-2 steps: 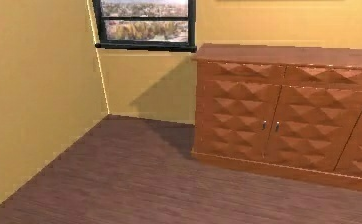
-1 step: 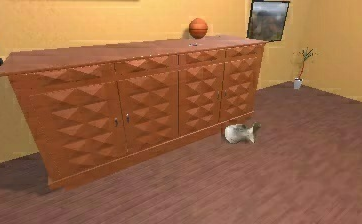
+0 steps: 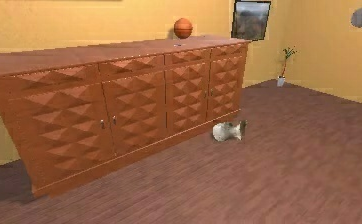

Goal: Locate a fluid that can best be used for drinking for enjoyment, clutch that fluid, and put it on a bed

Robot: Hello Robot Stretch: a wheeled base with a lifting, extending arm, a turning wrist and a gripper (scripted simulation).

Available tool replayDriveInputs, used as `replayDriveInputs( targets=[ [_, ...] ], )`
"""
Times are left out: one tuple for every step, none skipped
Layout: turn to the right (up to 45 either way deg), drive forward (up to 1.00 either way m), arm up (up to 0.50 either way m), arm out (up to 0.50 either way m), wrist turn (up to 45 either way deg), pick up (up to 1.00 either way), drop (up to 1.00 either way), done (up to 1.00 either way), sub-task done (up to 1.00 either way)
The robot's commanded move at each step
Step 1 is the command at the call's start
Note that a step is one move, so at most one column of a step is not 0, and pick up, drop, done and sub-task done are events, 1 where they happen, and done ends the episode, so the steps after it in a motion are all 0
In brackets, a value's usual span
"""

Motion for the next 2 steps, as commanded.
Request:
replayDriveInputs(
  targets=[
    [-45.0, 0.00, 0.00, 0.00, 0.0, 0.00, 0.00, 0.00, 0.00],
    [-45.0, 0.00, 0.00, 0.00, 0.0, 0.00, 0.00, 0.00, 0.00]
  ],
)
